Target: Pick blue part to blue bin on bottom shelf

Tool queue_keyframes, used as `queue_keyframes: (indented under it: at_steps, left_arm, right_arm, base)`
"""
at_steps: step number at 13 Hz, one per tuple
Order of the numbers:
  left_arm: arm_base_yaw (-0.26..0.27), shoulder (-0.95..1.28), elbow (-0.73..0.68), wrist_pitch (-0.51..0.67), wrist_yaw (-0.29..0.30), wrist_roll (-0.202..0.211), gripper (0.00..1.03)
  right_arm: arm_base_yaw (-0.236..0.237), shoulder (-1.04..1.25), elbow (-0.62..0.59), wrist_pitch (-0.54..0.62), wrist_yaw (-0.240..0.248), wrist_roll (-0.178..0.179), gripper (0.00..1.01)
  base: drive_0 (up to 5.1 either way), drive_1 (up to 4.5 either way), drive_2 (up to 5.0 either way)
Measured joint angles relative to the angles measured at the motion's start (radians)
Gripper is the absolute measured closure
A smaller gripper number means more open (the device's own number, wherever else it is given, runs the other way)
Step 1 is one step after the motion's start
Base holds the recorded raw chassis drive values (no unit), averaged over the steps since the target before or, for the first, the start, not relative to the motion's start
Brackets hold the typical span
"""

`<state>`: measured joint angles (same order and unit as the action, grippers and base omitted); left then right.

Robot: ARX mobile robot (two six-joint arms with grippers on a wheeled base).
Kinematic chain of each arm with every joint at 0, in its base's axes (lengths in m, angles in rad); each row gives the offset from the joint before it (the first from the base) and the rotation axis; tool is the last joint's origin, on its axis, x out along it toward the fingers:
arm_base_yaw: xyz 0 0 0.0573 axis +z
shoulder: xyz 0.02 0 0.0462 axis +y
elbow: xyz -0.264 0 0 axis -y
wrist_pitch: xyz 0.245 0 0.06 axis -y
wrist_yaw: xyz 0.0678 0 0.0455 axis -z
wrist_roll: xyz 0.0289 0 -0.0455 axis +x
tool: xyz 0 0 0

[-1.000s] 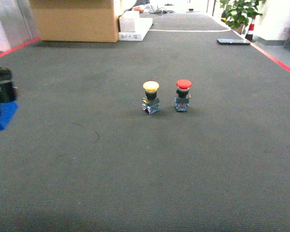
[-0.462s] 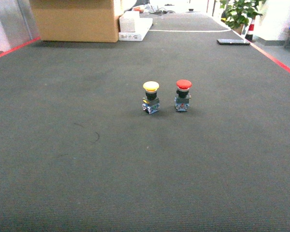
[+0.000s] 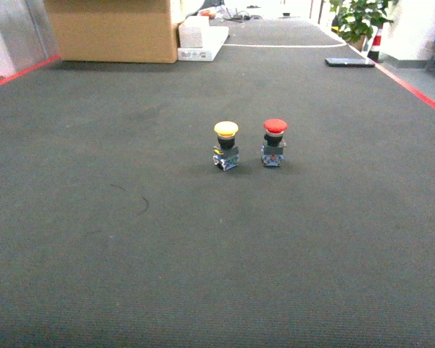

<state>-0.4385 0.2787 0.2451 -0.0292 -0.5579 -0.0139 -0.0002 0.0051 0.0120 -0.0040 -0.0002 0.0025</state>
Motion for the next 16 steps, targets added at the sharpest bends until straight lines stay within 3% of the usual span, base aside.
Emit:
queue_keyframes:
  at_steps: [16]
  left_arm:
    - [0.000, -0.003, -0.002, 0.000, -0.003, 0.003, 0.58]
  right_arm:
    - [0.000, 0.000, 0.000, -0.001, 0.000, 0.000, 0.03]
  base:
    - [-1.5, -1.50, -1.5]
